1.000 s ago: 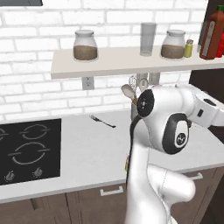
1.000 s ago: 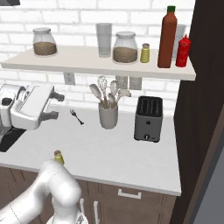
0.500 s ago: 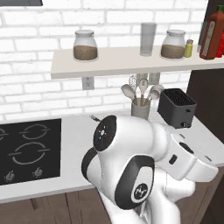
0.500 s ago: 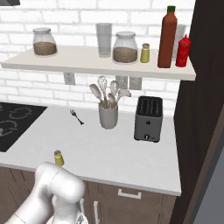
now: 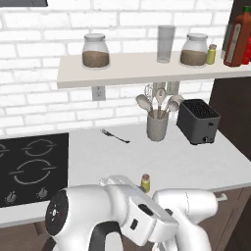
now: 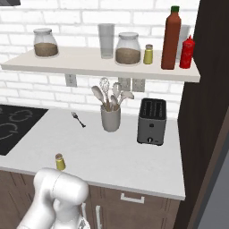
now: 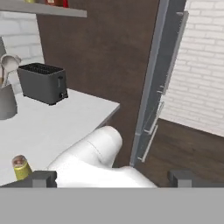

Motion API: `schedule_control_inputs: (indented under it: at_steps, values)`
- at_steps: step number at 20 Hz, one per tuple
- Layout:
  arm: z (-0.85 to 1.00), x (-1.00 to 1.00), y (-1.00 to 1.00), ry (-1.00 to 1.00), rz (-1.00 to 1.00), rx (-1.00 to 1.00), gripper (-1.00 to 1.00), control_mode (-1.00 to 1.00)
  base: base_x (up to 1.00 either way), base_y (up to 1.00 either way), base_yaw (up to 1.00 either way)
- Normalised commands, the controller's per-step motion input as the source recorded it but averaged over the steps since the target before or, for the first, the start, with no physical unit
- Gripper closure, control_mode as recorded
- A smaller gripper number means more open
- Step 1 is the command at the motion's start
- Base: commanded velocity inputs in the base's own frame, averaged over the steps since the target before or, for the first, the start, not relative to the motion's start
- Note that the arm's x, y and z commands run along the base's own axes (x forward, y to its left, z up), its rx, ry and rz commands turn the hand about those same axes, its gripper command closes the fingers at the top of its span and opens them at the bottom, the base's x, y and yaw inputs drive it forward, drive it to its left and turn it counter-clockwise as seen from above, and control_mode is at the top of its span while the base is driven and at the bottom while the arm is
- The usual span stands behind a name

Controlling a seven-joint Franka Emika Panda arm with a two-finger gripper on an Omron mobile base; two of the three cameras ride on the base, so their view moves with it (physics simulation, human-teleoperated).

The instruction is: Put the shaker and condiment bottle from the counter next to their counterparts in the cabinet.

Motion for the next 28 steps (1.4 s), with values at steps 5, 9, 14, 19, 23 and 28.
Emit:
schedule_control_inputs:
  at_steps: [5, 9, 14, 19, 23, 28]
  values:
    - [-0.63, 0.84, 0.97, 0.0, 0.23, 0.01, -1.0, -1.0, 0.0, 0.0, 0.0]
    - [-0.04, 1.0, 0.21, 0.08, 0.08, 0.05, -1.0, -1.0, 0.0, 0.0, 0.0]
    - [0.0, 0.92, -0.19, 0.04, -0.08, 0.08, -1.0, -1.0, 0.0, 0.0, 0.0]
    - [-0.27, 0.33, -0.04, 0.0, -0.4, 0.02, -1.0, -1.0, 0.0, 0.0, 0.0]
    - [0.0, 0.03, 0.0, 0.03, -0.1, 0.0, -1.0, -1.0, 0.0, 0.0, 0.0]
    - [0.0, 0.21, -0.11, 0.0, 0.0, -0.1, -1.0, -1.0, 0.0, 0.0, 0.0]
